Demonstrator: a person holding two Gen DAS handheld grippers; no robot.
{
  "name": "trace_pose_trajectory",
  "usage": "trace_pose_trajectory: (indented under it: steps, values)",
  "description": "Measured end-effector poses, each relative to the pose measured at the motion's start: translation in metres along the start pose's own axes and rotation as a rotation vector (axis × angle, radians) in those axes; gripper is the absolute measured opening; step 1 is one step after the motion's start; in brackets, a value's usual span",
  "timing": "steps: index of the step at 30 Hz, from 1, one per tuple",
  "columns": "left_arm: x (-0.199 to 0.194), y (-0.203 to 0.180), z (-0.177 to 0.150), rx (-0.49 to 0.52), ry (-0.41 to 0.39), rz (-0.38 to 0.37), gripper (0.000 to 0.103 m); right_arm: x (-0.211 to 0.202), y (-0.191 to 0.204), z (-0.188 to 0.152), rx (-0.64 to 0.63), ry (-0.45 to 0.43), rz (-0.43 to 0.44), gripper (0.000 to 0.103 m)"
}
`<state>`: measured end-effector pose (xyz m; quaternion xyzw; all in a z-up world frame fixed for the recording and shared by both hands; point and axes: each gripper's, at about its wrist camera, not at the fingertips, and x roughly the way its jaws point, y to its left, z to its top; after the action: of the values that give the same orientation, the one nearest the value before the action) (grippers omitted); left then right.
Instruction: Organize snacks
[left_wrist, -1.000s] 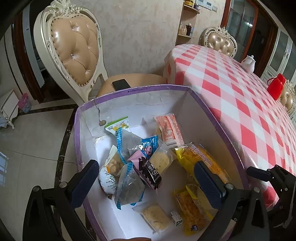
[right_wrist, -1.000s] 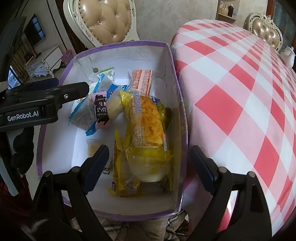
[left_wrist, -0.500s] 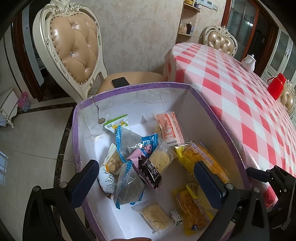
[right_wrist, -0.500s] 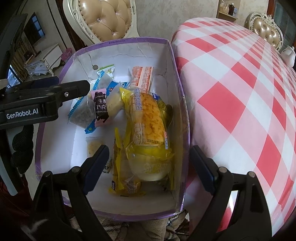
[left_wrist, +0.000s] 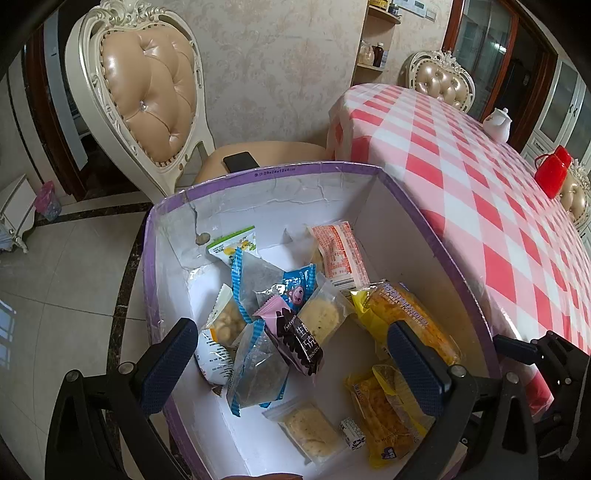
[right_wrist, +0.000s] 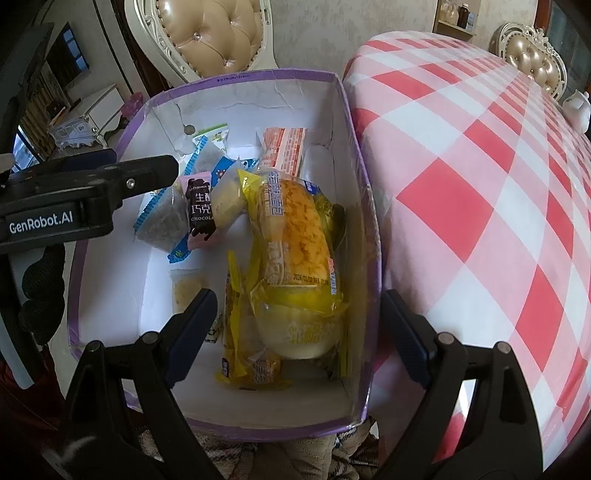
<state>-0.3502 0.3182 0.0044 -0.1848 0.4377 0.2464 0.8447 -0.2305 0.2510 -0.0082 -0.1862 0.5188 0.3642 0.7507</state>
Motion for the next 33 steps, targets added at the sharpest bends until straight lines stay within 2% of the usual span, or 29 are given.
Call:
trace_pose_trajectory:
  steps: [33]
  values:
    - [0.0054,0.0037,-0.0016,-0.022,0.016,0.006,0.103,0.0018,0.0022,-0.0008,-0.008,0.007,-0.003,0.093]
